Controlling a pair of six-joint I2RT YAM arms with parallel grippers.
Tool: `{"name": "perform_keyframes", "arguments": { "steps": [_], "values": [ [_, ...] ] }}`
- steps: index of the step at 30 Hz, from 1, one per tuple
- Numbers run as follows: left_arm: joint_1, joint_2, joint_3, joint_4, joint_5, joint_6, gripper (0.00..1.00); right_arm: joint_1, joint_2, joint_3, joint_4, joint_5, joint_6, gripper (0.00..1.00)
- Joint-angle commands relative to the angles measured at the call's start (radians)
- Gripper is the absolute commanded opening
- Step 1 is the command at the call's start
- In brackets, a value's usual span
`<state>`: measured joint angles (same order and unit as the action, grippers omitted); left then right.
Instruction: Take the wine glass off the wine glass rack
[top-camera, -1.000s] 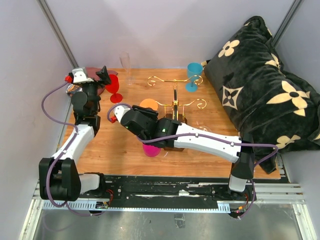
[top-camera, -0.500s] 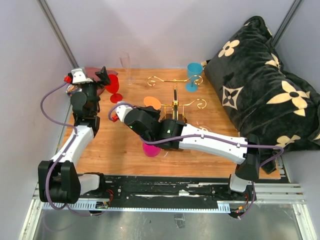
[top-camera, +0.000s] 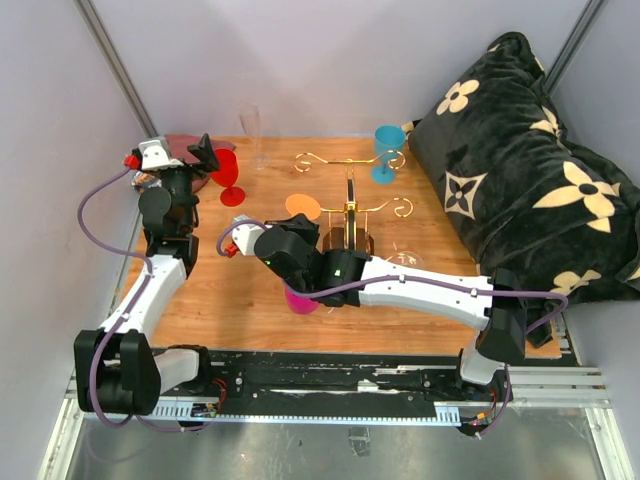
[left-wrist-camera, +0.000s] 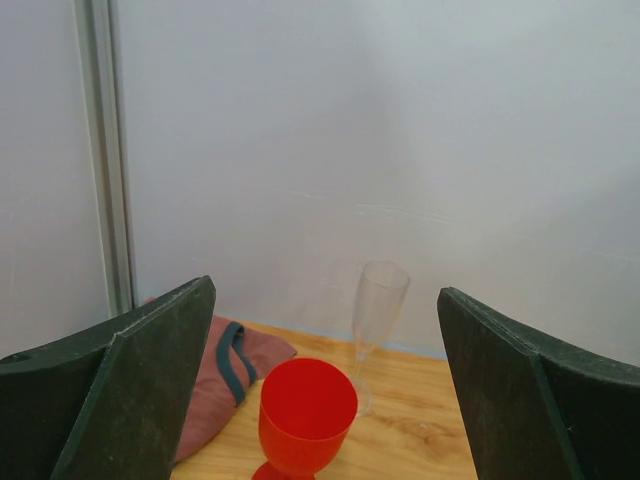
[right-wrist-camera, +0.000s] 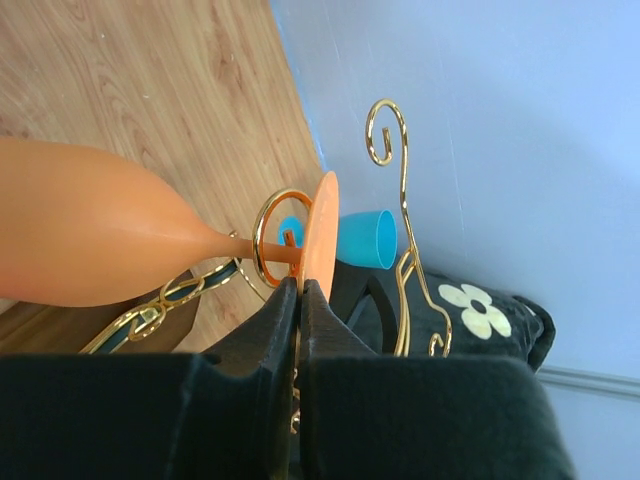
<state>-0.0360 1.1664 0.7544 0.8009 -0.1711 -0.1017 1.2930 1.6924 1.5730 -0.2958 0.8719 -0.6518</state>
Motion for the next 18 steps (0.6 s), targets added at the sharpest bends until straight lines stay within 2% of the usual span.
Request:
{"name": "perform_keyframes", "arguments": {
  "steps": [1, 8, 18],
  "values": [
    [-0.007, -0.030, -0.010, 0.000, -0.031, 0.001, 1.00, -0.012, -0.002, 0.001, 0.121, -0.004, -0.070, 0.01],
    [-0.007, -0.023, -0.015, -0.001, -0.018, -0.003, 1.00, -0.018, 0.032, 0.021, 0.210, -0.027, -0.165, 0.01],
    [-0.005, -0.025, -0.027, 0.001, -0.021, -0.001, 1.00, -0.082, 0.049, 0.048, 0.213, -0.027, -0.172, 0.01]
  ]
}}
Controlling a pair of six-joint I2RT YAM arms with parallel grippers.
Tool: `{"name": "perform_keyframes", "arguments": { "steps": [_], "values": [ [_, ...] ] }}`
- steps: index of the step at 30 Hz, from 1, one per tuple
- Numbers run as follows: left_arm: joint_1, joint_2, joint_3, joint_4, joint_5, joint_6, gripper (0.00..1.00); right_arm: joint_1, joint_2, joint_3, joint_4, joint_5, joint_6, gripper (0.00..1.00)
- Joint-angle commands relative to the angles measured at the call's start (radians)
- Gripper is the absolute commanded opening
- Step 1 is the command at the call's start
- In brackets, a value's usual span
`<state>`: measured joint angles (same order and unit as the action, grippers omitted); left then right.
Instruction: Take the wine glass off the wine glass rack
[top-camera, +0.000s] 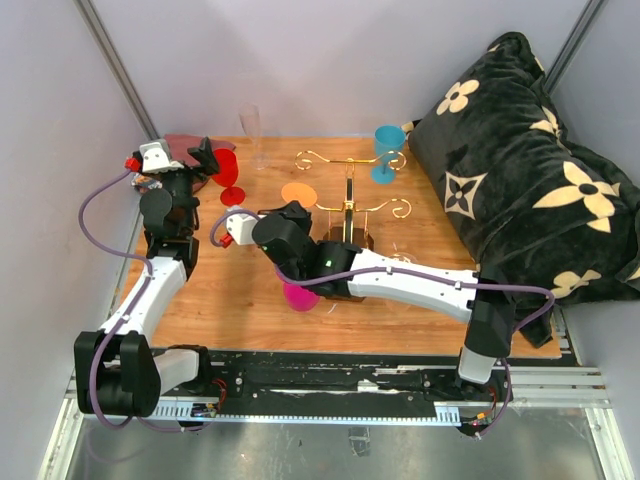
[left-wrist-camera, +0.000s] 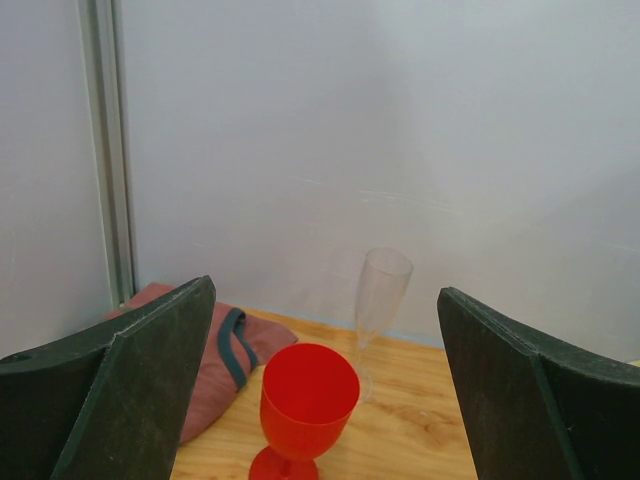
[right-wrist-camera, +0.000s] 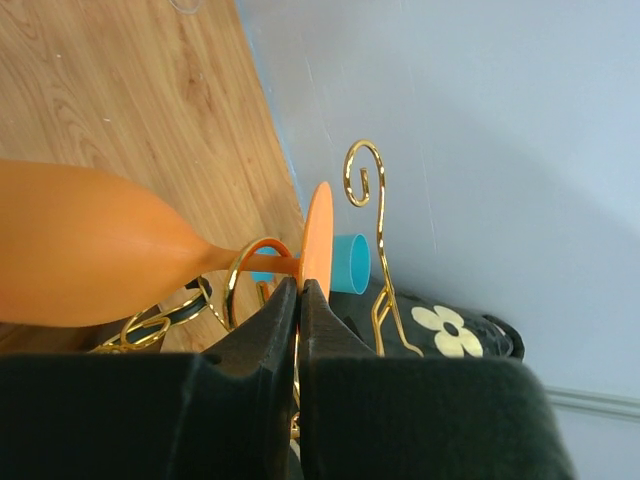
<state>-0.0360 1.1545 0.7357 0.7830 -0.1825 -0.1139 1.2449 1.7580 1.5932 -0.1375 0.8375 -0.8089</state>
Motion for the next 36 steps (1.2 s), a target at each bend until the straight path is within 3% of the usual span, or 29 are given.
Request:
{"name": "perform_keyframes", "arguments": {
  "steps": [1, 16, 23, 32, 36],
  "values": [
    [-0.005, -0.014, -0.009, 0.019, -0.014, 0.012, 1.00, -0.039, -0.027, 0.021, 0.055, 0.012, -0.018, 0.01],
    [-0.005, -0.026, -0.012, -0.011, -0.043, -0.007, 1.00, 0.036, -0.168, -0.087, -0.071, 0.041, 0.077, 0.01],
    [0.019, -0.054, 0.030, -0.140, -0.090, -0.069, 1.00, 0.118, -0.204, -0.118, -0.055, 0.064, 0.077, 0.01],
    [0.036, -0.109, 0.045, -0.224, -0.142, -0.106, 1.00, 0.147, -0.205, -0.125, 0.095, 0.035, -0.013, 0.01],
    [0.062, -0.126, 0.090, -0.351, -0.188, -0.175, 1.00, 0.169, -0.179, -0.083, 0.156, 0.008, -0.042, 0.01]
  ]
}}
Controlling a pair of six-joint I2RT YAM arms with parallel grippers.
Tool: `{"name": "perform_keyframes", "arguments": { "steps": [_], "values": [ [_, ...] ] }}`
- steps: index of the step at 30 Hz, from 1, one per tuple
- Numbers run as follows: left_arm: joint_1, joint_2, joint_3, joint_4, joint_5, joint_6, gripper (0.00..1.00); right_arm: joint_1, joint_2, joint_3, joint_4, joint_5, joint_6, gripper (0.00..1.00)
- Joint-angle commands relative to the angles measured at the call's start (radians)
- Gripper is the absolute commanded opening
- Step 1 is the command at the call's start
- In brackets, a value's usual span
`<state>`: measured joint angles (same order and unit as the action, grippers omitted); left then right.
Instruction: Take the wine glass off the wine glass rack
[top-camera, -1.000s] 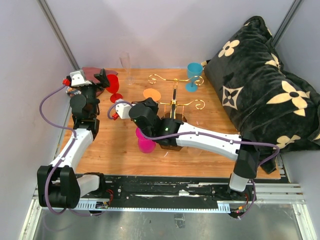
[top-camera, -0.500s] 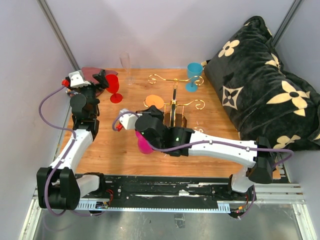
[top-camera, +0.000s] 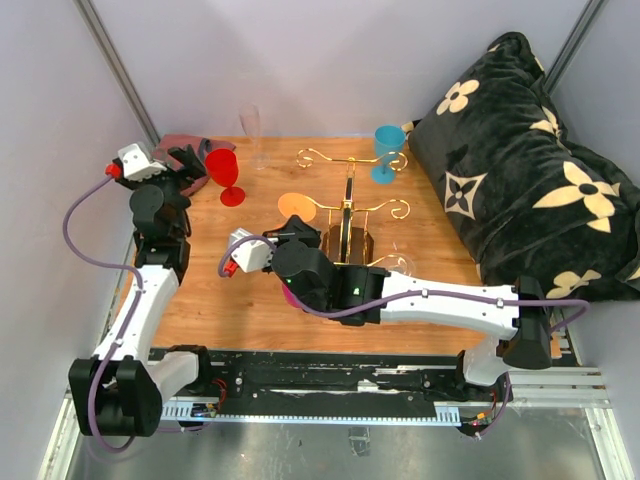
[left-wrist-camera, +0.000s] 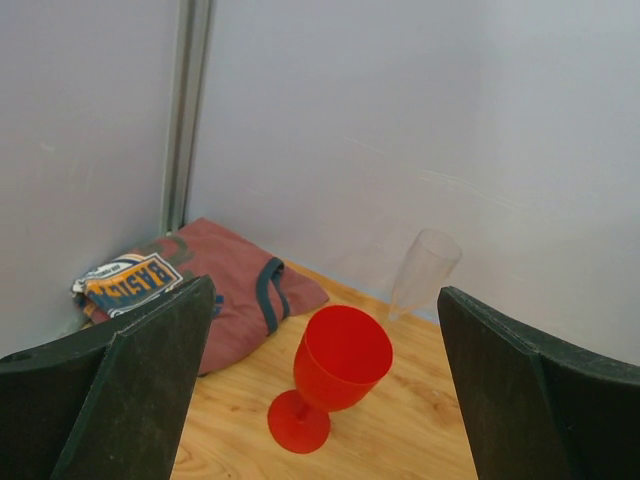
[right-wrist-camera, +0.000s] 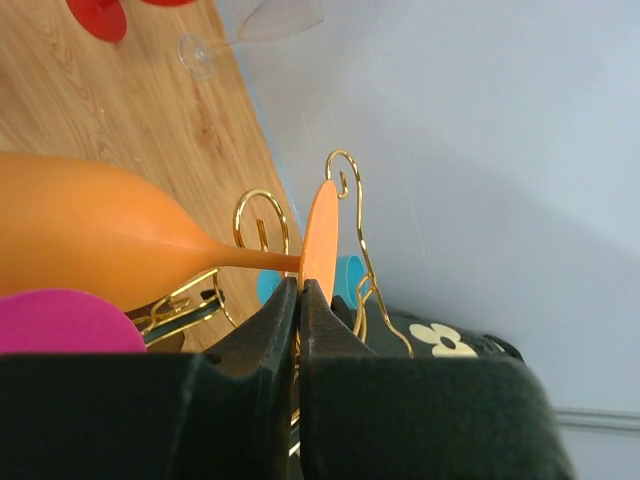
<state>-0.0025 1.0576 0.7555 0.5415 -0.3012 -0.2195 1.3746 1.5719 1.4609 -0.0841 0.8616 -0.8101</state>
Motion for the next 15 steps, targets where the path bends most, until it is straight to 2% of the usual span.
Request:
{"name": "perform_keyframes", "arguments": {
  "steps": [1, 8, 11, 15],
  "values": [
    [0.038, -0.028, 0.089, -0.152, -0.070, -0.087, 1.00, 0.045, 0.021, 0.069, 0.101, -0.024, -0.043, 0.01],
    [0.115, -0.024, 0.229, -0.439, -0.062, -0.187, 1.00, 0.082, 0.114, 0.231, 0.023, -0.066, 0.030, 0.01],
    [0.197, -0.006, 0.296, -0.562, 0.024, -0.267, 1.00, 0.103, 0.147, 0.302, -0.057, -0.069, 0.113, 0.01],
    [0.275, 0.015, 0.345, -0.663, 0.106, -0.345, 1.00, 0.153, 0.152, 0.313, -0.103, -0.016, 0.170, 0.01]
  ]
}}
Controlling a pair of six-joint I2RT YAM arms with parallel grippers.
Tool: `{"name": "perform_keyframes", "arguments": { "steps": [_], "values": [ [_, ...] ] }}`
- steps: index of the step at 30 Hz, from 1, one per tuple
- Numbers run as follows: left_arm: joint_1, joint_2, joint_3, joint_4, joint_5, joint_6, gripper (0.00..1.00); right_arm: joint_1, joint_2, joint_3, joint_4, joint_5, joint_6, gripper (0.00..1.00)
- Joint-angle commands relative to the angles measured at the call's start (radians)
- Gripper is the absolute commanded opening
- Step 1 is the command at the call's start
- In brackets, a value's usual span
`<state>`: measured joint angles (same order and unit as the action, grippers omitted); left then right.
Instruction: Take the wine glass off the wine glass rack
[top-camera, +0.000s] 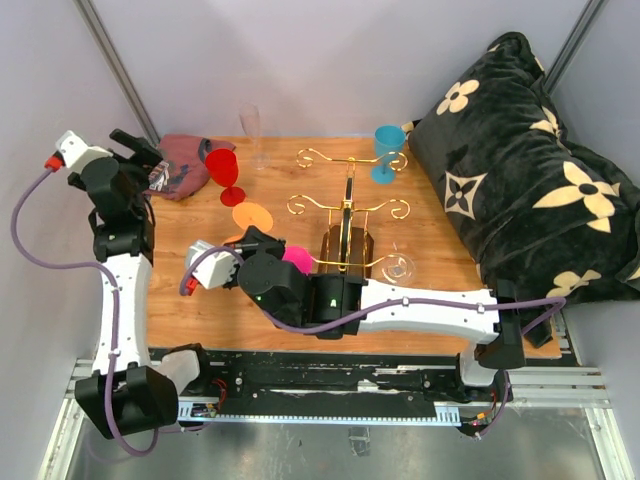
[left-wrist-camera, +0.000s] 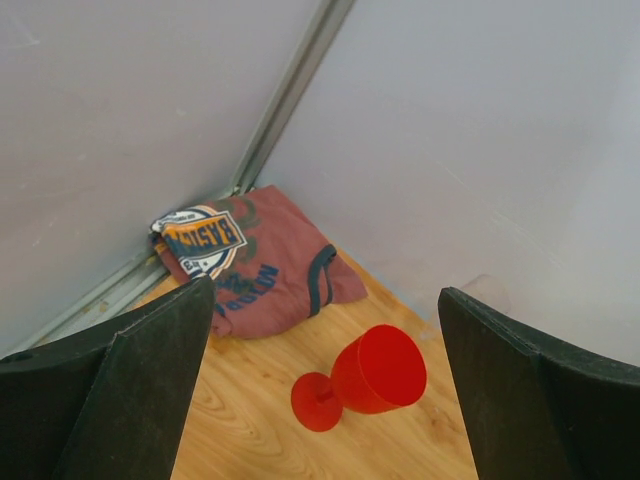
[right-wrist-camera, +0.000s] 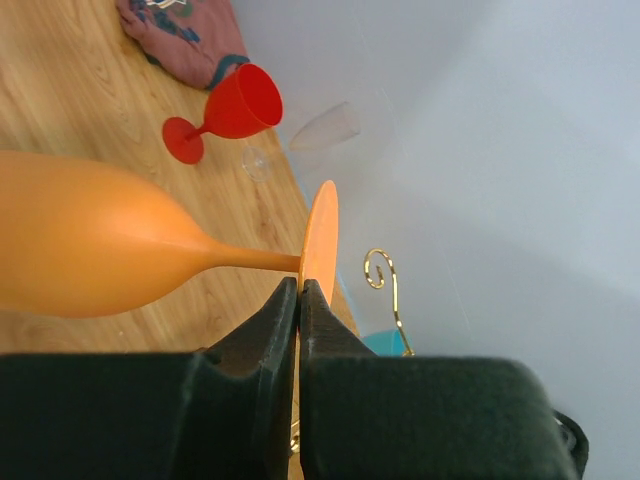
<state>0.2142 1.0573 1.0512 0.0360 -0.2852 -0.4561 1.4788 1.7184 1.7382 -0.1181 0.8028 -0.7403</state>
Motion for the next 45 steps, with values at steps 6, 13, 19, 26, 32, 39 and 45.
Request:
{"name": "perform_keyframes", "arguments": {
  "steps": [6, 13, 19, 26, 32, 39, 45],
  "values": [
    [0.085, -0.001, 0.043, -0.182, 0.104, -0.152, 1.00, 0.112, -0.062, 0.018, -0.228, 0.071, 0.296, 0.01],
    [0.090, 0.010, 0.054, -0.176, 0.212, -0.159, 1.00, 0.176, -0.245, -0.094, -0.394, -0.014, 0.602, 0.01],
    [0.090, 0.009, 0.059, -0.174, 0.255, -0.145, 0.99, 0.175, -0.463, -0.217, -0.501, -0.066, 0.826, 0.01],
    [0.090, -0.002, 0.048, -0.159, 0.282, -0.160, 0.98, 0.173, -0.539, -0.336, -0.656, 0.121, 0.907, 0.01],
    [0.090, -0.012, 0.028, -0.155, 0.294, -0.165, 0.98, 0.147, -0.522, -0.411, -0.652, 0.270, 0.828, 0.01],
    [0.090, -0.025, 0.018, -0.146, 0.310, -0.173, 0.98, 0.064, -0.566, -0.536, -0.501, 0.298, 0.697, 0.01],
    [0.090, -0.028, 0.010, -0.138, 0.328, -0.182, 0.98, -0.003, -0.598, -0.629, -0.339, 0.245, 0.581, 0.01]
  ]
}}
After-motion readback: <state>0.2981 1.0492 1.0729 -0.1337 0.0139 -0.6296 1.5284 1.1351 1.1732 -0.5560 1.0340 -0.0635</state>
